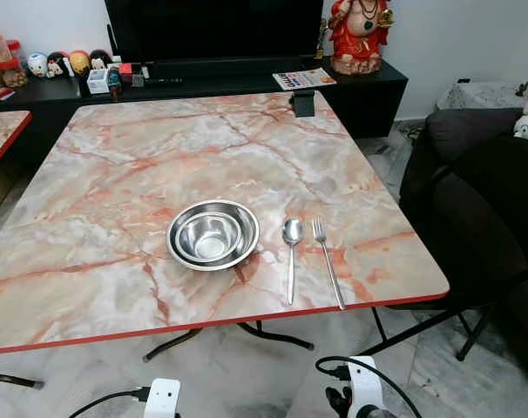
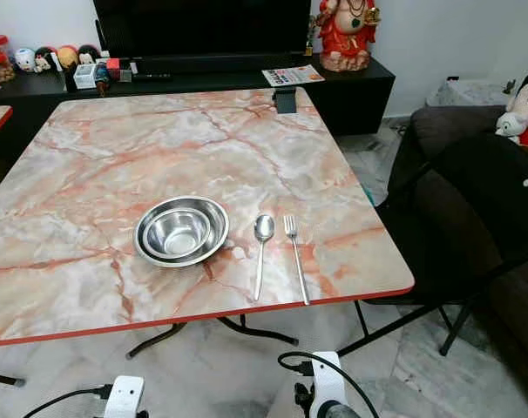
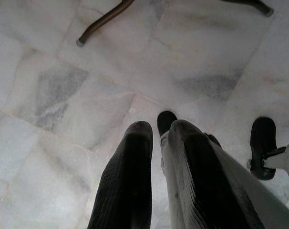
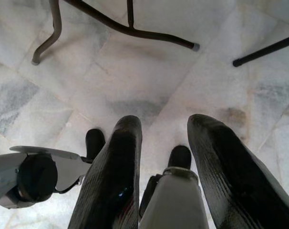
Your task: Setting the table
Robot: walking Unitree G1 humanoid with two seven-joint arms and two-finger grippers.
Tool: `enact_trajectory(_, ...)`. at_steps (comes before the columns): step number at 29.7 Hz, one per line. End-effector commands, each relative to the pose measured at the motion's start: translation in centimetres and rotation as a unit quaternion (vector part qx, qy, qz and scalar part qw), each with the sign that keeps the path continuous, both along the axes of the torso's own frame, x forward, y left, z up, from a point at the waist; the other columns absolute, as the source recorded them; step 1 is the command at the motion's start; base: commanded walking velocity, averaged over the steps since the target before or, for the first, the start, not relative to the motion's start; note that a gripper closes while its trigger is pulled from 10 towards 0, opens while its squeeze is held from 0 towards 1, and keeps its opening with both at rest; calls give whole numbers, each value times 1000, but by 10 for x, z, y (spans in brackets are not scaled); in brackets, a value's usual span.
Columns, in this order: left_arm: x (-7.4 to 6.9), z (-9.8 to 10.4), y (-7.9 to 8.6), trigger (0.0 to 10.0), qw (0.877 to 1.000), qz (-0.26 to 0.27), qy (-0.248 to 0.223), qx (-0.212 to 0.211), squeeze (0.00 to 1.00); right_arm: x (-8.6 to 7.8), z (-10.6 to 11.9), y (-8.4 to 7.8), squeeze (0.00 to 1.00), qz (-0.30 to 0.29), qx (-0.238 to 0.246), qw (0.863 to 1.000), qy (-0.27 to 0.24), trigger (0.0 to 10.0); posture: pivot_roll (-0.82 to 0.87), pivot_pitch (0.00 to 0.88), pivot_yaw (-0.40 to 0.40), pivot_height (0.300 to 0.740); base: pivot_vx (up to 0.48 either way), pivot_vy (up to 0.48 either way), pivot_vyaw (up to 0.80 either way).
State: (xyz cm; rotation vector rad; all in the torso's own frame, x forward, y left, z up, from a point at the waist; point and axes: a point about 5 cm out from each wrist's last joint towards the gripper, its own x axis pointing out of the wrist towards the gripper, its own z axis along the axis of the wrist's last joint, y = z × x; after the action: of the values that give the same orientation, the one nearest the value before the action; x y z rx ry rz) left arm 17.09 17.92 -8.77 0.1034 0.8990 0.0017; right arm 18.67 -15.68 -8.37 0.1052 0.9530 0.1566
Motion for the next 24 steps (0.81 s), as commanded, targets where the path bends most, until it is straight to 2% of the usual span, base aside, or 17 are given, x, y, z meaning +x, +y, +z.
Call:
enact_trajectory(1,0,-1,2,10000,1000,-2,8,2,0,3,1,1,0,-4,5,1000,-3,10000,-25,0,-12,740,0,0,0)
enact_trajectory(18,3,1,3,10000,1000,10,11,2,0,8,4,3,0,-5,13,1000,-11,10000,-29,0,-5,740,0,0,0)
enact_trajectory(24,2,0,3,10000,1000,14,15,1,0,8,4,3,0,-8,15,1000,-11,10000,-29,0,-5,740,0,454,0)
